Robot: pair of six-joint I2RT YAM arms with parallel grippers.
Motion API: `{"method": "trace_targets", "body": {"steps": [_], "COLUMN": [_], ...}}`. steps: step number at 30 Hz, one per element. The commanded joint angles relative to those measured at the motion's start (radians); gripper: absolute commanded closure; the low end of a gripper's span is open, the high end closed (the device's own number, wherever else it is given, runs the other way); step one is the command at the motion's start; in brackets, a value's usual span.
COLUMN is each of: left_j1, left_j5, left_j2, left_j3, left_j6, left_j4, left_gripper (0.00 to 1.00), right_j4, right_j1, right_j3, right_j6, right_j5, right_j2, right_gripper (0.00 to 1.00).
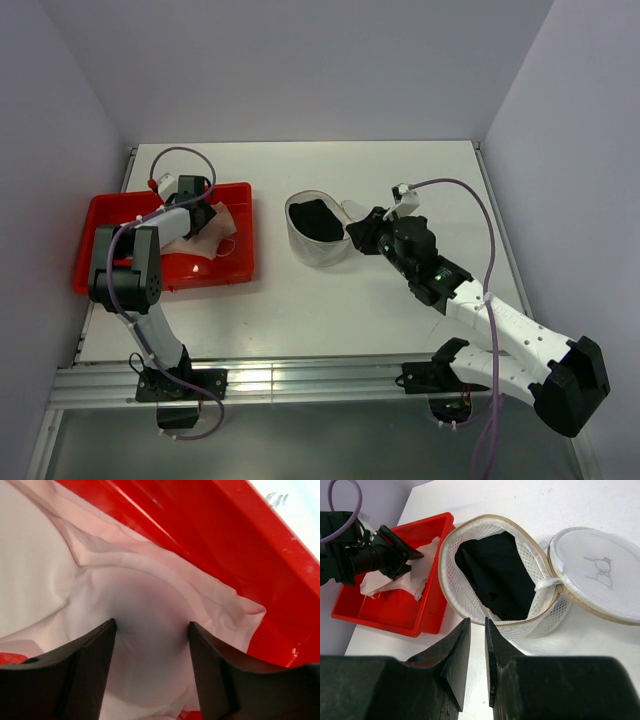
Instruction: Place the bra in the laundry bag and zip it closed
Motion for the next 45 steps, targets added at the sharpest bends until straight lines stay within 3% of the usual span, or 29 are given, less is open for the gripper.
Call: {"method": "trace_targets", "body": {"steps": [1, 2, 3, 6, 11, 14, 16, 17, 21, 26, 30, 34, 40, 41, 43, 44, 45], "left_j1": [0.010, 0.011, 0.013, 0.013, 0.013, -0.001, -0.051, -0.076, -0.298, -0.487, -0.695, -0.835, -1.065, -1.110, -1.139, -1.153, -1.179], "left_j5": [0.005, 0.013, 0.022, 0.030, 0.010, 0.021, 0.011, -0.002, -0.088, -0.056, -0.041, -0.047, -0.075, -0.079, -0.073, -0.075, -0.087], "left_j2": [0.020, 0.024, 0.033, 0.034, -0.062, -0.231, -0.452, -0.453, -0.755, -1.008, -1.078, -1.072, -0.897, -0.810, -0.713, -0.631, -0.596], "left_j3": [0.034, 0.040, 0.041, 0.040, -0.032, -0.116, -0.167, -0.172, -0.196, -0.213, -0.232, -0.221, -0.259, -0.258, -0.224, -0.206, -0.184], "left_j6": [-0.008, 0.000, 0.002, 0.005, -0.008, -0.018, -0.009, -0.003, 0.025, -0.029, -0.127, -0.185, -0.259, -0.262, -0.262, -0.252, -0.239], "left_j4": [-0.032, -0.033, -0.038, -0.036, -0.004, 0.045, 0.070, 0.064, -0.007, -0.133, -0.245, -0.302, -0.195, -0.170, -0.127, -0.119, -0.118], "left_gripper": [0.43, 0.52, 0.69, 1.00, 1.00, 1.00, 1.00, 1.00, 1.00, 1.00, 1.00, 1.00, 1.00, 0.95, 0.74, 0.46, 0.33], "right_j4": [0.029, 0.030, 0.030, 0.024, 0.032, 0.033, 0.033, 0.033, 0.033, 0.018, -0.022, -0.053, -0.091, -0.106, -0.128, -0.139, -0.165], "right_j1": [-0.007, -0.007, -0.007, -0.009, -0.009, -0.009, -0.009, -0.009, -0.013, -0.019, -0.019, -0.019, -0.019, -0.019, -0.019, -0.019, -0.019], "right_j3": [0.004, 0.003, 0.003, 0.004, -0.007, -0.004, -0.002, -0.002, -0.014, -0.007, 0.021, 0.041, 0.046, 0.047, 0.049, 0.047, 0.044], "right_j6": [-0.019, -0.021, -0.019, -0.021, -0.022, -0.022, -0.025, -0.027, -0.030, -0.027, -0.030, -0.036, -0.051, -0.051, -0.059, -0.060, -0.060], "right_j5": [0.004, 0.004, 0.004, 0.007, 0.021, 0.022, 0.027, 0.032, 0.067, 0.087, 0.076, 0.062, 0.004, -0.010, -0.042, -0.048, -0.048], "right_j2": [0.000, -0.005, -0.006, -0.014, -0.029, -0.011, -0.006, -0.008, -0.034, -0.086, -0.113, -0.143, -0.158, -0.155, -0.143, -0.141, -0.140], "right_gripper": [0.75, 0.75, 0.75, 0.75, 0.75, 0.75, 0.75, 0.75, 0.75, 0.73, 0.72, 0.72, 0.71, 0.71, 0.68, 0.66, 0.59]}}
